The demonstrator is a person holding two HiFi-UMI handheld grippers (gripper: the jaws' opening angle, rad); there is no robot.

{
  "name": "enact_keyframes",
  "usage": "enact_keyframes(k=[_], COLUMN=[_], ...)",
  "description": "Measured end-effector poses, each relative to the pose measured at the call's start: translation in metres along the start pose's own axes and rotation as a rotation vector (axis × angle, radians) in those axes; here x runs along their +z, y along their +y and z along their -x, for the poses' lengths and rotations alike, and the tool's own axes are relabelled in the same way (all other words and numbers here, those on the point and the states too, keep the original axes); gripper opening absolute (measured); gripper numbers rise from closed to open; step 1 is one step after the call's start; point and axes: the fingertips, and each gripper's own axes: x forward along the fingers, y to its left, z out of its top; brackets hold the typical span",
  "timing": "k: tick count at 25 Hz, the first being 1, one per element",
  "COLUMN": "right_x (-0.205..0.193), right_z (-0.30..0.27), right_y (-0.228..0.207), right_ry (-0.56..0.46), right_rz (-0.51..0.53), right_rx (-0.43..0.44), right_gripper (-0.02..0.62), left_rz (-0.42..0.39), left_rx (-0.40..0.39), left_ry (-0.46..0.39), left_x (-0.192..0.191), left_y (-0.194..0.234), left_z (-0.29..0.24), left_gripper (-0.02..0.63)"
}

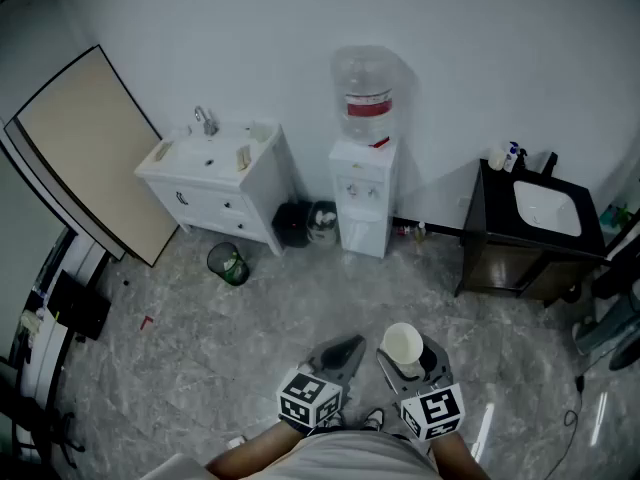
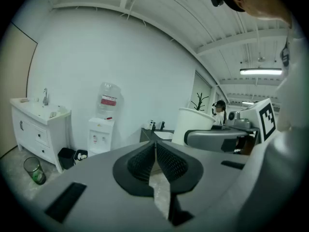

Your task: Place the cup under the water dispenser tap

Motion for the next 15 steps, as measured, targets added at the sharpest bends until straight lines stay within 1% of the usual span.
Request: enact_keyframes(k=[6, 11, 15], right_x=[-0.002, -0.005, -0.003], right_z=[0.006, 0.011, 0.01], right_y=[-0.008, -0.017, -0.024], right_ry=[-0.004, -0.012, -0.032], right_rz=[0.02, 0.012, -0.031], right_rx=[0.025, 0.035, 0.054], right_gripper=[0.279, 0.279, 0.279], left_rz=[-0.001, -0.003, -0.002], left_rx=[0.015, 0.025, 0.037], left_ry=[-0.004, -0.001, 0.008], left_x=[-0.001, -0.005, -0.009], left_y=[-0.008, -0.016, -0.015], left_z=[-0.01, -0.016, -0.02], left_gripper=[0.017, 0.017, 0.017])
